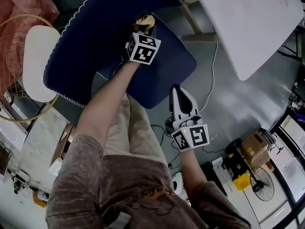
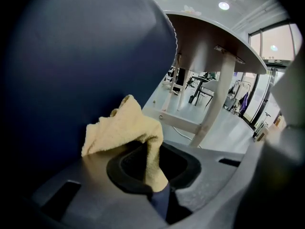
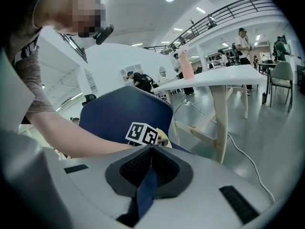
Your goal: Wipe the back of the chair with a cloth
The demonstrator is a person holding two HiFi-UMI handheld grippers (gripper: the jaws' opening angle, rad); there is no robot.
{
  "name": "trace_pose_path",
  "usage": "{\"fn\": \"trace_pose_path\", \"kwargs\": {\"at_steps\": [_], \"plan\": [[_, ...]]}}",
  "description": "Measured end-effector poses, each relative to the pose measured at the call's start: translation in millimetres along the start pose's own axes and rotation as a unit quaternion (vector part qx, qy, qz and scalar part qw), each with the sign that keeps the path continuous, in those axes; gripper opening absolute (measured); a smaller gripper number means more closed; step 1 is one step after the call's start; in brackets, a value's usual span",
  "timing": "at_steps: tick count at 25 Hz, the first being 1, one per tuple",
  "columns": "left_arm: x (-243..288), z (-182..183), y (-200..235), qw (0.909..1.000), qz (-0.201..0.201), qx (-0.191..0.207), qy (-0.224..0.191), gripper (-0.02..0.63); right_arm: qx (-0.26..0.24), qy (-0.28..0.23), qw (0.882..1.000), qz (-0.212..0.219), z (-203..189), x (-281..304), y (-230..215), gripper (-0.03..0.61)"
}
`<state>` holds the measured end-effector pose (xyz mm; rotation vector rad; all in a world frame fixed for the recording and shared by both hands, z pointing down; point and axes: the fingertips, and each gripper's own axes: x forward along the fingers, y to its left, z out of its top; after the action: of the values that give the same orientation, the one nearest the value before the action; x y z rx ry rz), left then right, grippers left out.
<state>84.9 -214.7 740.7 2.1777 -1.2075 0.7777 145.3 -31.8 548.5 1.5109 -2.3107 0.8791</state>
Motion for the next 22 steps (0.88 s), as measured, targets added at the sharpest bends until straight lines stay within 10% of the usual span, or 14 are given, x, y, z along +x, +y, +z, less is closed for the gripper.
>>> {"fn": "trace_pose_path", "kwargs": {"at_steps": [22], "plan": [[-32, 32, -48, 0.9932, -0.100, 0.053, -0.030, 0.052, 0.009, -0.019, 1.000, -0.005, 7, -4, 1, 0.026]]}}
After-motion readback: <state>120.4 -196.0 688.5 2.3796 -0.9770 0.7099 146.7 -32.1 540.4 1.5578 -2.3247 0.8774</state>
